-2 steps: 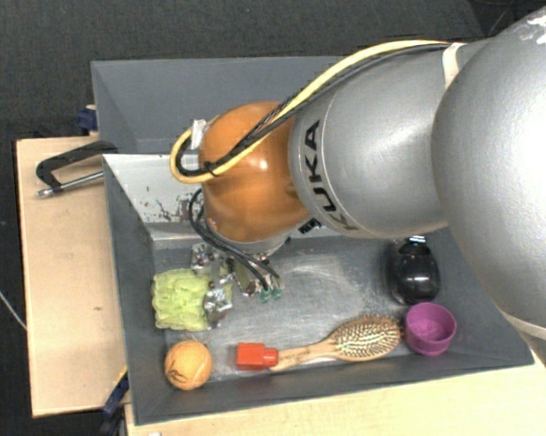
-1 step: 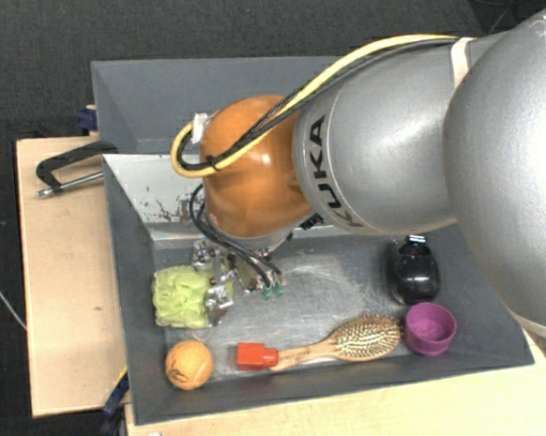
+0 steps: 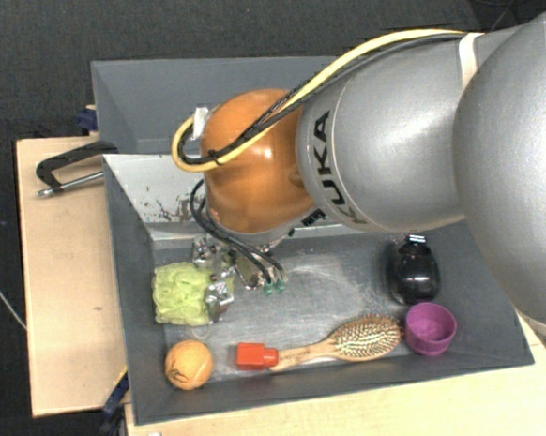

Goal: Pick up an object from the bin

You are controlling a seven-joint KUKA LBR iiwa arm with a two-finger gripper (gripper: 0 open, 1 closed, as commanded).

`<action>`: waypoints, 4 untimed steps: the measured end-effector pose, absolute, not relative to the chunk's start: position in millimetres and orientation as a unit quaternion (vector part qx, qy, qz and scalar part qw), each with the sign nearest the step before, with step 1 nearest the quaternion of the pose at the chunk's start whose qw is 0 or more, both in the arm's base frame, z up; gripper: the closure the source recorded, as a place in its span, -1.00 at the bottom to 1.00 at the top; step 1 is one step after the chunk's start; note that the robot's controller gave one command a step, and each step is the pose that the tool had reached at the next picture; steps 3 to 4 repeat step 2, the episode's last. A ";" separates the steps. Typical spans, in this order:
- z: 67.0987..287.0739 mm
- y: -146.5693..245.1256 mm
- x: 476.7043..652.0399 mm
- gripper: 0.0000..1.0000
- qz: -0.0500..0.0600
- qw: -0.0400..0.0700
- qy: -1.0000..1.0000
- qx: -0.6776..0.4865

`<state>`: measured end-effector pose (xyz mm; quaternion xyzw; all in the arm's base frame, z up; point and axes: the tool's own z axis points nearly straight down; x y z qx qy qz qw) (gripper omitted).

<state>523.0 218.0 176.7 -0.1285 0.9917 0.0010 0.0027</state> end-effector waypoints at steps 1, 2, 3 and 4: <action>184.0 218.3 523.3 1.00 0.001 0.003 0.992 -0.128; 189.5 218.6 523.7 1.00 0.001 0.003 0.992 -0.128; 189.5 218.6 523.7 1.00 0.001 0.003 0.992 -0.128; 189.5 218.6 523.7 1.00 0.001 0.003 0.992 -0.128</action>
Offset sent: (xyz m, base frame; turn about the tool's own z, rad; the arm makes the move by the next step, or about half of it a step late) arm 0.0000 0.0000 0.0219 0.0000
